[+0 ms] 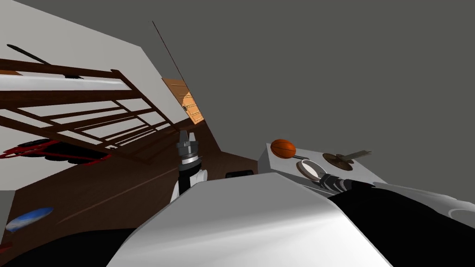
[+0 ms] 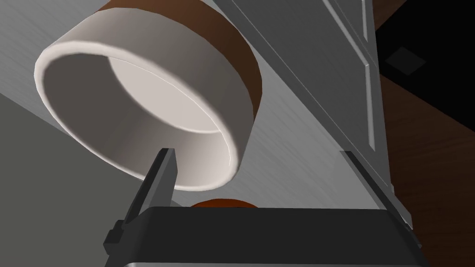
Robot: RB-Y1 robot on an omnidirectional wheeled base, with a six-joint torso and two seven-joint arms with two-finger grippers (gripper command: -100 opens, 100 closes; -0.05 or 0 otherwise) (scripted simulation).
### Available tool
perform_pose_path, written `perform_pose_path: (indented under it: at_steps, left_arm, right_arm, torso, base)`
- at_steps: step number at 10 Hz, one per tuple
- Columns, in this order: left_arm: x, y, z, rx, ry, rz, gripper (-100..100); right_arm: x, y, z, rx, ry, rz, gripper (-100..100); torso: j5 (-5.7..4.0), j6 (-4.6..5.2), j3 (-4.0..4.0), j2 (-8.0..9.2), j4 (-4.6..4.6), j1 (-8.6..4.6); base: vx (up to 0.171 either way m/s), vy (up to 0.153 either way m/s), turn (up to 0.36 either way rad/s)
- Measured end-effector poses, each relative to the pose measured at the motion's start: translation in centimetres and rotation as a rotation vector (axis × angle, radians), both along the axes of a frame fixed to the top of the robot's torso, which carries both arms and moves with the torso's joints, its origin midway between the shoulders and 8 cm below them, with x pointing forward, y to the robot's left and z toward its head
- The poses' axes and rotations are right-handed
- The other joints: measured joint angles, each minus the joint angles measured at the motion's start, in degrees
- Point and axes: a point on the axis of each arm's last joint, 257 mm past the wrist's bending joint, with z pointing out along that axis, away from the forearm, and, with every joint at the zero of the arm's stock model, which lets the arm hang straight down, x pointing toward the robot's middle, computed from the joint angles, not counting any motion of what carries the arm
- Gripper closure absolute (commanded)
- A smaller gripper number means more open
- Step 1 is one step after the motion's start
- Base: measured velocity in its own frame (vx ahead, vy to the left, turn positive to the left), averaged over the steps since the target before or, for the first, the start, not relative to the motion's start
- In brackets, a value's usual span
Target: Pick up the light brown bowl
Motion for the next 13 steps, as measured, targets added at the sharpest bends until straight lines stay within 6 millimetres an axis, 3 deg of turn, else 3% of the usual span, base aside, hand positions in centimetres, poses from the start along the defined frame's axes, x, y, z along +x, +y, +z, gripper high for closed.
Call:
perform_pose_path:
  at_steps: [13]
  left_arm:
    - [0.0,0.0,0.0,0.0,0.0,0.0,0]
  right_arm:
    - [-2.9,-1.1,-0.9,-0.018,-0.015,0.242,-100]
  torso:
    - [-0.01,-0.18,-0.04,0.0,-0.04,-0.07]
  base:
    - [0.152,-0.002,-0.166]
